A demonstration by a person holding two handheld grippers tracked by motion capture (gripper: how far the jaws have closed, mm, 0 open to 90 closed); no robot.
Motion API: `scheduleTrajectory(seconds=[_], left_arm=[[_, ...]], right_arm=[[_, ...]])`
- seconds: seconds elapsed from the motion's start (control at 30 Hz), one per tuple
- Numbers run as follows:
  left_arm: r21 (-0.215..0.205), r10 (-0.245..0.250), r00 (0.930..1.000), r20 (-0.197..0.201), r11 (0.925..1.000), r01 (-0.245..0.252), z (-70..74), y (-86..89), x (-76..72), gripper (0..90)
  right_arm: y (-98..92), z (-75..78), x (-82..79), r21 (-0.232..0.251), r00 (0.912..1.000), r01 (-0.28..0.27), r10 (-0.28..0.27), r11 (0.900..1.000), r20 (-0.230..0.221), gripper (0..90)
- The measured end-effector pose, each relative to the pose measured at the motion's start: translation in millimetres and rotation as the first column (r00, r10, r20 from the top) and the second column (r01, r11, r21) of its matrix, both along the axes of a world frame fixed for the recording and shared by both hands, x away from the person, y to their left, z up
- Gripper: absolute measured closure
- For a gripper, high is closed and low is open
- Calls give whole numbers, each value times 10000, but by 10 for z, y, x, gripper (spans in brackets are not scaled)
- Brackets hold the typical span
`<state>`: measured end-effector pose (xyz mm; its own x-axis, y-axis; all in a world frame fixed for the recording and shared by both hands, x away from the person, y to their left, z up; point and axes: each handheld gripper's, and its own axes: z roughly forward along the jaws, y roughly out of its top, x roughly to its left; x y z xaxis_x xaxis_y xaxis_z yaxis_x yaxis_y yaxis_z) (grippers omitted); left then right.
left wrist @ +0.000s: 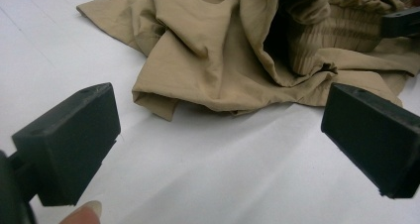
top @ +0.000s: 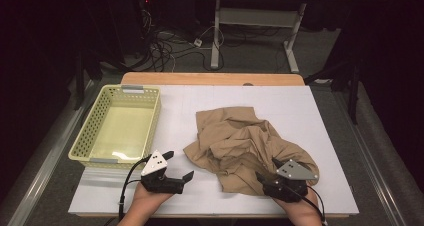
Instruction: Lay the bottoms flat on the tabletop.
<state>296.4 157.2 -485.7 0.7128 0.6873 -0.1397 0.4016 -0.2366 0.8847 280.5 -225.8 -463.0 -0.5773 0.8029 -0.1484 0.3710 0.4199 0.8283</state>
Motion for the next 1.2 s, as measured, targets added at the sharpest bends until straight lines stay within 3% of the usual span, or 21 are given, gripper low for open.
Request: scheduleTrajectory(seconds=[0.1,0.17,0.43,0.53,0.67,0.77,0.93,1.0,1.13,1.2], left_arm=[[15,-17,10000,31,10000,17,0,-1,-4,13],[25,-29,10000,40,10000,29,-1,-2,-4,13],[34,-27,10000,53,10000,27,-1,-3,-7,21],[40,-15,10000,56,10000,15,0,-4,-7,23],[77,-15,10000,29,10000,15,0,-10,-3,32],[121,22,10000,30,9999,-22,1,-13,-2,52],[159,-3,9999,-142,9999,5,4,-12,-3,139],[320,76,9998,-202,9995,-70,7,-25,-5,148],[812,365,9958,-839,9963,-297,25,-93,85,157],[1139,521,9953,-811,9926,-427,63,-169,173,158]], right_arm=[[98,-75,73,-762,9998,170,-180,9969,-121,358],[167,-195,96,-1968,9988,289,-359,9800,-322,358],[-9,-183,132,-1013,9962,545,-610,9934,-623,717],[-41,-176,124,-853,9964,504,-559,9951,-643,792],[-79,-152,98,-484,9980,338,-363,9983,-513,810],[-109,-70,44,-40,9994,315,-315,9995,-162,810],[-173,145,-99,734,9955,314,-378,9968,865,807],[-219,239,-153,1015,9906,305,-436,9944,1295,807],[-374,416,-269,1655,9771,412,-743,9854,1995,806],[-471,480,-314,1950,9694,557,-998,9792,2244,805]])
